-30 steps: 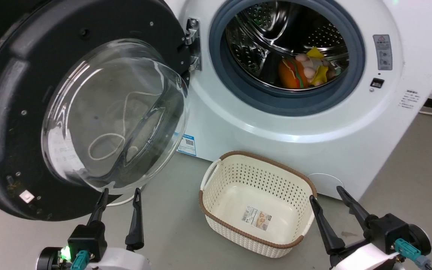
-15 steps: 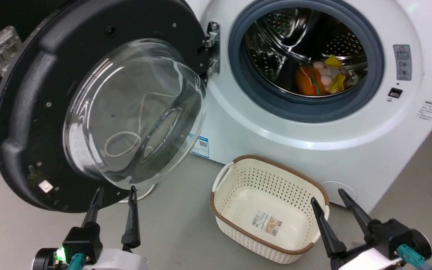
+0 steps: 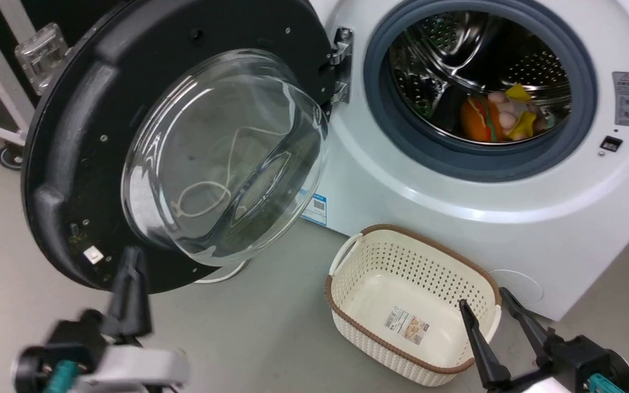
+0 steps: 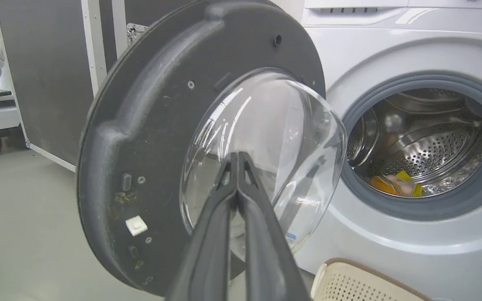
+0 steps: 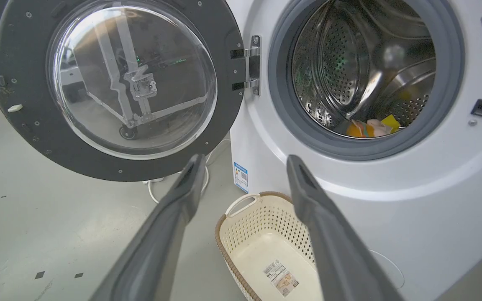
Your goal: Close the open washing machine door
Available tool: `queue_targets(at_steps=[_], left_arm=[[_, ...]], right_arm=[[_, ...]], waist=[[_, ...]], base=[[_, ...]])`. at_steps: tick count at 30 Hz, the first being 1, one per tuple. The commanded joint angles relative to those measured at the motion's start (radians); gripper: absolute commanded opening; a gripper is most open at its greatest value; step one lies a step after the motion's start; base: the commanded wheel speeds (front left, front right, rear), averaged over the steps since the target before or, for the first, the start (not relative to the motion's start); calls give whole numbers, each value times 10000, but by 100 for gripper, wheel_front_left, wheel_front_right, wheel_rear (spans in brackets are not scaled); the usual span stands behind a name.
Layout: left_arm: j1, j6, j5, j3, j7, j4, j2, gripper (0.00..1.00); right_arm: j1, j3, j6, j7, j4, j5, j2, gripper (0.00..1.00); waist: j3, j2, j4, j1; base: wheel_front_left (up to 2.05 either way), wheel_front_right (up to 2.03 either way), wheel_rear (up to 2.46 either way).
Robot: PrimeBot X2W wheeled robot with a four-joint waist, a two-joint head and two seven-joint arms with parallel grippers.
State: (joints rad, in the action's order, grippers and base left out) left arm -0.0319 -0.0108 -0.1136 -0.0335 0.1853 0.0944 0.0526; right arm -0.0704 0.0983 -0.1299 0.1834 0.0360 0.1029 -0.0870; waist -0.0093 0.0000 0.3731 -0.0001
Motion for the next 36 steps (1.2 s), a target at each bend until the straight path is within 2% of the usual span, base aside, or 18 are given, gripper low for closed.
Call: queue_targets(at_steps=[1,4,5,6,10,11,14,18,22,26,31,36], left_arm=[[256,101,-137,-158,83,115,39,0],[804,334,-687,-722,145,106,173,0],[1299,459,-1159,-1187,184,-42,402,0],[1299,459,-1159,-1187,184,-42,402,0],[2548,485,-2183,-2227,-303,-454,1164,0],[3559,352,-3083,-3060,-1078,-1140,1852,0],[4531,77,-4139,-3797,-2221,-2172,2464,0],[5534,-402,-5606,-4444,-4314,-3611,3068,0],[6138,-695,-6963,-4810,-6202,-4534,3266,0],[6496,-867,-8202,-5082,-7840,-5061,3221,0],[6420,-515,-9855,-5528,-9605,-4854,2983,0],[5392,-129,-10484,-5411,-10812,-3969,2606,0]], right_arm=[[-168,-38,-6,105,-86,53,24,100],[-251,-95,-6,167,-191,24,23,100],[-235,-79,-6,208,-237,21,-15,100],[-235,-79,-6,208,-237,21,-15,100],[-167,-40,-6,292,-282,51,-105,100],[-110,-22,-7,354,-302,115,-171,100],[-40,8,-7,417,-308,180,-230,100],[31,26,-7,500,-295,280,-299,100],[62,51,-7,583,-287,363,-360,100],[74,139,-8,666,-220,439,-445,100],[149,176,-8,770,-178,559,-525,100],[145,124,-8,784,-75,555,-478,100]], waist=[[59,0,66,1],[196,0,86,1],[313,0,25,1],[313,0,25,1],[508,0,-125,1],[645,0,-248,1],[785,0,-350,1],[939,0,-456,1],[1093,0,-458,1],[1240,0,-406,1],[1303,0,-367,1],[1015,0,-466,1]], base=[[0,0,0],[0,0,0],[0,0,0],[0,0,0],[0,0,0],[0,0,0],[0,0,0],[0,0,0],[0,0,0],[0,0,0],[0,0,0],[0,0,0]])
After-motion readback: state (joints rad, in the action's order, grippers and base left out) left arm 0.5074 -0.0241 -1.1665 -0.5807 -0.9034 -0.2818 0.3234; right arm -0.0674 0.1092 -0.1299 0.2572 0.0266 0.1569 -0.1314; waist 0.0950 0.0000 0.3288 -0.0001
